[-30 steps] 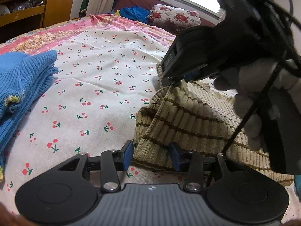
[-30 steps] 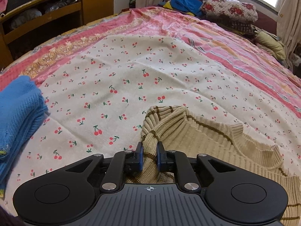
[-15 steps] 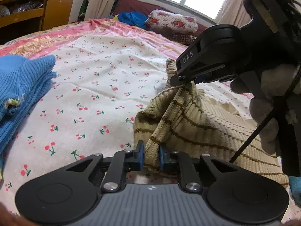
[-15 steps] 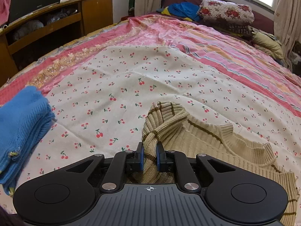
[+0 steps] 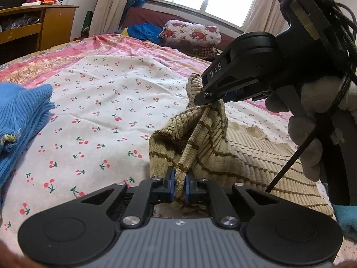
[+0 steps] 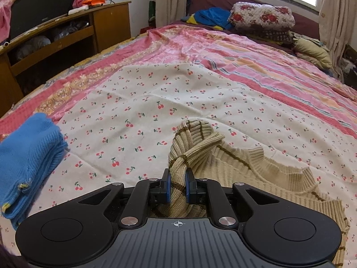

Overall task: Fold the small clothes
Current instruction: 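Lift the gripped sweater side with both grippers and fold it over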

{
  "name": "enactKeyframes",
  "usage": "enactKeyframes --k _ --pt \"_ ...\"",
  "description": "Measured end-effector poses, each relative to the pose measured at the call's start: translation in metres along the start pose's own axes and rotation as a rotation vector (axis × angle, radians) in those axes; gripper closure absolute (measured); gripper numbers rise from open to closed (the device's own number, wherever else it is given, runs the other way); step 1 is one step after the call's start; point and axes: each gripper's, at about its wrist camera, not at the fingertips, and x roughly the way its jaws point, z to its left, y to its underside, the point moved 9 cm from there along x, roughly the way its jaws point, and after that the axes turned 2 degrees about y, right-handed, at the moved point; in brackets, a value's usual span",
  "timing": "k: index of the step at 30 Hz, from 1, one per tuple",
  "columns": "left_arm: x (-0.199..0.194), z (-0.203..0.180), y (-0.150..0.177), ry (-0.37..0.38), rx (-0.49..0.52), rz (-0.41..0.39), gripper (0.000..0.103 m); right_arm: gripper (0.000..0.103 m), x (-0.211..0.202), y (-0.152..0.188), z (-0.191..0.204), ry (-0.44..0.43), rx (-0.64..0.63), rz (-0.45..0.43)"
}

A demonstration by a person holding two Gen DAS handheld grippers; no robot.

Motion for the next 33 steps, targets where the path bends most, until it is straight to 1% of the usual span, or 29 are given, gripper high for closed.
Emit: enactKeyframes --k 9,18,24,33 --pt "-0.003 -0.005 -0.004 0.015 -0.009 -0.007 0.088 0.092 -0.008 -0.001 -0.009 -0.003 0.016 -0.011" --pt "-0.007 -0.03 -0.007 0.036 0.04 -0.009 0.088 0.092 -0.023 0.0 -0.028 -0.01 0.053 -0.033" --pt "-0.011 -0.058 -0.009 0.067 0.084 -0.009 0.088 0.092 -0.04 0.006 -0.054 -0.014 0.089 -0.056" --pt "-0.011 -0.114 -0.007 0.129 0.165 -0.003 0.089 0.092 -0.069 0.022 -0.112 0.002 0.173 -0.088"
